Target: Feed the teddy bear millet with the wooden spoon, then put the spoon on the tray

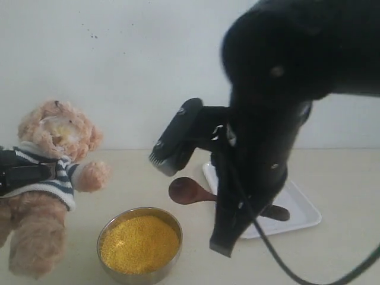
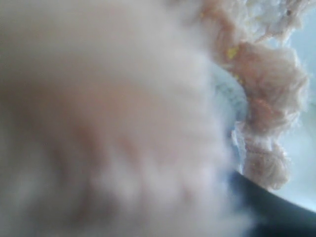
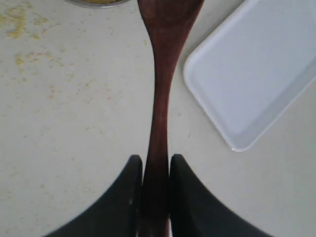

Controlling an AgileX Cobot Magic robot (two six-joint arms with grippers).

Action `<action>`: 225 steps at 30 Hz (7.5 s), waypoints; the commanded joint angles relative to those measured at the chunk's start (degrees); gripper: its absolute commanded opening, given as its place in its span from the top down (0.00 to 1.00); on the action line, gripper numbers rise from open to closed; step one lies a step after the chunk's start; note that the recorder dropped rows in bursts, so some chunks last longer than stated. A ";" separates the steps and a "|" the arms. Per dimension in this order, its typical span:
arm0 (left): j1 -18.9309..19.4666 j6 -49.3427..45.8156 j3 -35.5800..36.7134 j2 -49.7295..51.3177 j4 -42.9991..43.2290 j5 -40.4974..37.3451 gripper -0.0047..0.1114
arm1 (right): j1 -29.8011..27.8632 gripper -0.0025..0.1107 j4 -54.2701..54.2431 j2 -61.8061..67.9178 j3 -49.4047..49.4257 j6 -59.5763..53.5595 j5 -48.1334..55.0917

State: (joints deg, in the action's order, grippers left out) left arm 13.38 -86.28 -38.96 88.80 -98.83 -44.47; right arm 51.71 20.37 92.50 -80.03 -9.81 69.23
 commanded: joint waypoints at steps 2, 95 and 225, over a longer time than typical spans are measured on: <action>0.07 -4.20 -0.39 0.38 -1.11 5.13 0.93 | 6.44 0.98 10.21 7.23 -4.67 2.76 0.73; 2.71 12.53 13.06 -12.44 14.33 0.91 0.93 | -11.24 0.98 -36.88 17.12 -7.03 -10.29 -6.69; 2.71 12.33 27.54 0.91 0.21 -17.05 0.93 | 9.63 0.98 3.98 13.36 -6.56 -1.85 -17.28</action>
State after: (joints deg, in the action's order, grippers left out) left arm 16.01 -73.49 -11.16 89.78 -98.10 -59.13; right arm 61.22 23.70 106.54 -86.73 -12.14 52.10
